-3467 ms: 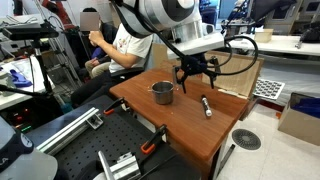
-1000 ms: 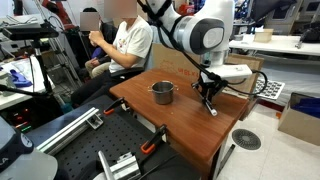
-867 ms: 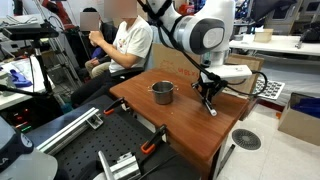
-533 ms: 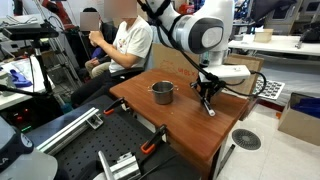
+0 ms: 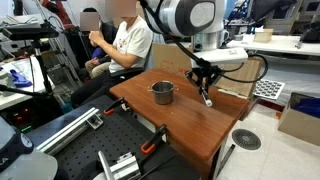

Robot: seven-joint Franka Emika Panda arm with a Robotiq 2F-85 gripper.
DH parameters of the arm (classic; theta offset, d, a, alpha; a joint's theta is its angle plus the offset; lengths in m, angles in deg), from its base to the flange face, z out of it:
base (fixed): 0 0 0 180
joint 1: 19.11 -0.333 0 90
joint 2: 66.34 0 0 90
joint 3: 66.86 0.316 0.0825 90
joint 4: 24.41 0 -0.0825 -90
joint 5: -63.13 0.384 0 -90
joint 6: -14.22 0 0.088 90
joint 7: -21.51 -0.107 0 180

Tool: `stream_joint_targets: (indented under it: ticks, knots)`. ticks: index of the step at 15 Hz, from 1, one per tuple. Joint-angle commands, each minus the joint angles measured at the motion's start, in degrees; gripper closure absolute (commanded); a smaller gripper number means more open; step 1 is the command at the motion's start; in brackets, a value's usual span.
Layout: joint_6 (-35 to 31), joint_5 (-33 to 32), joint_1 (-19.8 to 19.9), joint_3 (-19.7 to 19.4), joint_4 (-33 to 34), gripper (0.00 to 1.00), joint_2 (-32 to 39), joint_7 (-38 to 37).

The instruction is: Pick up the pen from the table and put it in the silver pot

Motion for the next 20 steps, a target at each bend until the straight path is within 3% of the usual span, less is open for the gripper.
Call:
stream_joint_targets:
  ticks: [1, 3, 8, 10, 11, 15, 17, 20]
  knots:
    - [-4.39, 5.28, 0.81, 1.52, -7.77, 0.95, -7.26, 3.40]
    - [-5.73, 9.68, 0.89, 2.94, -11.09, 0.95, -10.52, 6.72]
    - [-7.87, 29.36, -0.16, 7.36, -17.06, 0.95, -16.49, 23.34]
    - [-6.89, 38.28, -1.67, 7.48, -18.16, 0.95, -18.54, 30.19]
    - [-6.63, 41.73, 0.97, 10.46, -18.47, 0.95, -19.09, 32.86]
    - [-2.81, 58.41, 0.48, 10.95, -18.45, 0.95, -21.06, 45.43]
    - [-0.76, 62.34, 0.19, 10.36, -18.36, 0.95, -21.00, 48.86]
    - [1.71, 62.90, -0.15, 9.88, -18.20, 0.95, -19.94, 49.66]
